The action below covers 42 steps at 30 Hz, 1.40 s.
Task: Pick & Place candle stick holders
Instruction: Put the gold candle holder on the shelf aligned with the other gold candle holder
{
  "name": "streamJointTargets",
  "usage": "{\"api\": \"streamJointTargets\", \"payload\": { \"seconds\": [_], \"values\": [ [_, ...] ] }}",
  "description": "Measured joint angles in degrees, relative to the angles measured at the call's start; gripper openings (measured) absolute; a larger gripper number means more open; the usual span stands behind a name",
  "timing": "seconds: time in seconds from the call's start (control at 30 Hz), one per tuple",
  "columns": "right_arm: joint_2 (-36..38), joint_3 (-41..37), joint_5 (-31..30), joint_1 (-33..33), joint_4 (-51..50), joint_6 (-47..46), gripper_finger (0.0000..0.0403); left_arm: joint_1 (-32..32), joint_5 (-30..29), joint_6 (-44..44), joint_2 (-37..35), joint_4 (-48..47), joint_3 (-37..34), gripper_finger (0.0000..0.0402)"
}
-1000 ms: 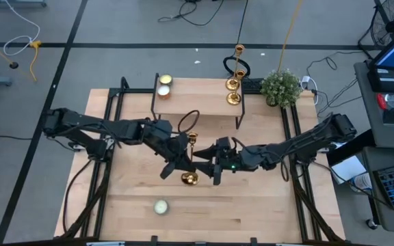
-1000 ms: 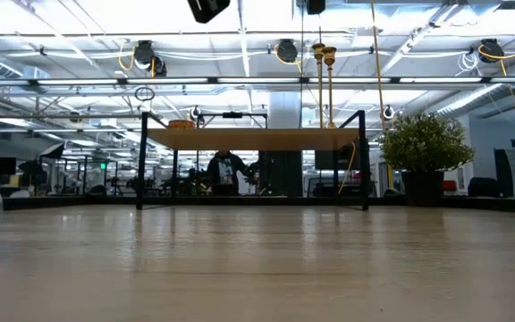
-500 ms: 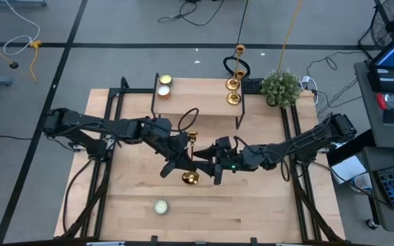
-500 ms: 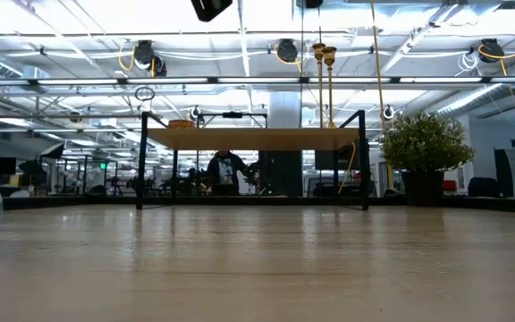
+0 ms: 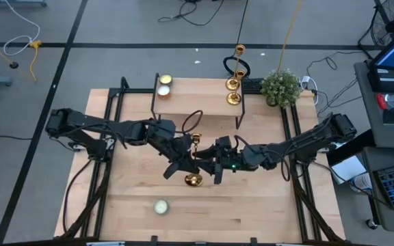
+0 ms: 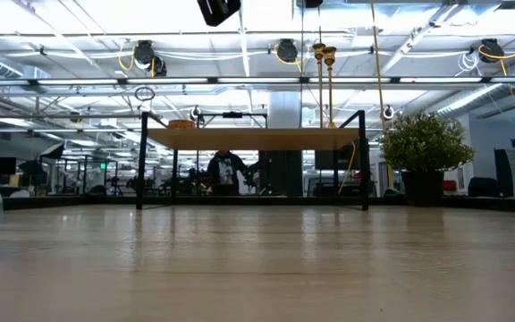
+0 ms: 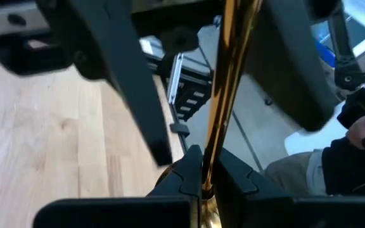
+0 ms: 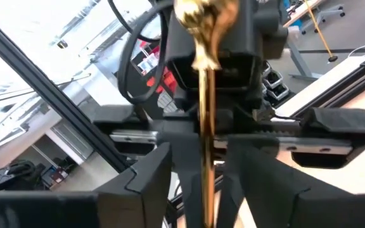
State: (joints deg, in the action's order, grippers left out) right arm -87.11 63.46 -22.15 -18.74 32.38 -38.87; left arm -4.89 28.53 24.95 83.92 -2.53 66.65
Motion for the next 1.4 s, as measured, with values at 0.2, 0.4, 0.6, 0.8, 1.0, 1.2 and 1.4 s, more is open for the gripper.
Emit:
{"api": "streamJointTargets", "payload": {
  "seconds": [0.2,0.4,0.6,0.8,1.0,1.2,1.4],
  "values": [
    [0.0,0.0,1.4,0.0,0.0,0.0,0.0122,0.1,0.0,0.0,0.2,-0.3,0.0,0.0017],
    [0.0,0.0,1.4,0.0,-0.1,0.0,0.0076,0.0,0.0,0.0,0.2,-0.3,0.0,0.0017],
    [0.0,0.0,1.3,0.0,-1.0,-0.8,0.0029,0.0,0.0,0.3,0.2,-0.3,0.0,0.0017],
    [0.0,0.0,1.2,0.0,-1.3,-0.3,0.0013,0.0,0.1,1.0,0.2,-0.4,0.0,0.0018],
    [0.2,0.0,1.3,0.4,-0.9,-0.8,0.0015,0.0,-0.7,1.8,-0.5,-0.3,0.0,0.0056],
    [0.4,0.0,1.1,1.0,0.0,-0.5,0.0014,0.0,-4.8,0.8,-3.8,-0.3,0.0,0.0079],
    [0.5,0.0,-2.8,1.2,1.2,0.8,0.0013,0.9,-5.9,3.3,-8.5,-7.6,0.0,0.0080]
  ]
}}
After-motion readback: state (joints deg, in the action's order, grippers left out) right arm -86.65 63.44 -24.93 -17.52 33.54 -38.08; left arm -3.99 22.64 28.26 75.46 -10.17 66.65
